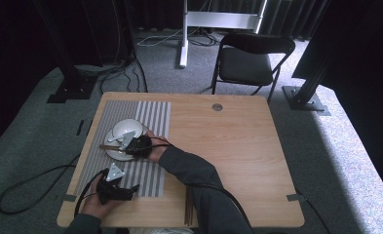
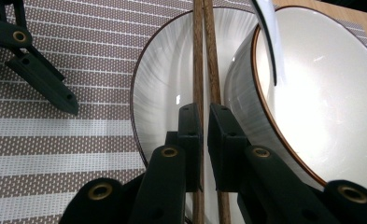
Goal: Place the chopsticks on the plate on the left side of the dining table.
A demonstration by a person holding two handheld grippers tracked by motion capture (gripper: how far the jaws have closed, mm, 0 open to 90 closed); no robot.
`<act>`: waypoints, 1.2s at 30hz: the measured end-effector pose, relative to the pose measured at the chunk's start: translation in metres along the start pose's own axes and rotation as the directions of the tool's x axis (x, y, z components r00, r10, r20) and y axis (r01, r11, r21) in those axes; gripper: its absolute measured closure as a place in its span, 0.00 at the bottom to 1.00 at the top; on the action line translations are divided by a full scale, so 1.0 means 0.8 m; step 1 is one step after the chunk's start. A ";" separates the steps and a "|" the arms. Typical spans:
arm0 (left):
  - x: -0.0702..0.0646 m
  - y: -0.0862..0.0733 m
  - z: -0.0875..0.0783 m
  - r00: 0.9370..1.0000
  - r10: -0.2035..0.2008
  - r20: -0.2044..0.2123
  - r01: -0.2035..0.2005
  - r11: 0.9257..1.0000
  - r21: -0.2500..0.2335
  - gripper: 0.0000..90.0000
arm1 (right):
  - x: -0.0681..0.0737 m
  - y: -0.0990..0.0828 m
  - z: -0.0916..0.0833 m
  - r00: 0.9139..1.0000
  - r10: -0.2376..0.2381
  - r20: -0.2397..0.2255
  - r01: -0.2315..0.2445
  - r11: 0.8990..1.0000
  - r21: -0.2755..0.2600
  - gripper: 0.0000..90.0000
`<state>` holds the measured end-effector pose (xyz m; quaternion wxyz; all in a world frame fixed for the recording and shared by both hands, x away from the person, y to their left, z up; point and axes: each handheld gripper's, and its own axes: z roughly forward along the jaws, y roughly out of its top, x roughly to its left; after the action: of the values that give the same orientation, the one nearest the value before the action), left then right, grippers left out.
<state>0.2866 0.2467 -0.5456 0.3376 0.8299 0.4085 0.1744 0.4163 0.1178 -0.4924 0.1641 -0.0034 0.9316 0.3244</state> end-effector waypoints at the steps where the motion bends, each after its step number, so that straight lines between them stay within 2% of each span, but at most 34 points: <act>1: 0.000 0.000 0.000 1.000 0.000 0.000 0.000 1.000 0.000 0.11 | 0.000 0.000 0.000 1.000 -0.004 0.002 0.004 1.000 0.002 0.93; 7: 0.000 0.000 0.000 1.000 0.000 0.000 0.000 1.000 0.000 0.11 | 0.001 -0.002 0.001 1.000 -0.011 -0.010 0.011 1.000 0.008 0.93; 10: 0.000 0.000 0.000 1.000 0.000 0.000 0.000 1.000 -0.001 0.11 | 0.002 -0.003 0.003 0.999 -0.032 0.005 0.031 0.999 0.023 0.93; 18: 0.000 0.000 0.000 1.000 0.000 0.000 0.000 1.000 0.000 0.11 | 0.001 -0.002 0.002 0.999 -0.039 0.024 0.038 0.999 0.023 0.93; 36: 0.000 0.000 0.000 1.000 0.000 0.000 0.000 1.000 0.000 0.11 | -0.001 -0.006 0.001 0.999 -0.030 0.027 0.030 0.999 0.028 0.93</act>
<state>0.2865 0.2467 -0.5456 0.3375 0.8299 0.4085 0.1746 0.4178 0.1143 -0.4958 0.1816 -0.0107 0.9335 0.3090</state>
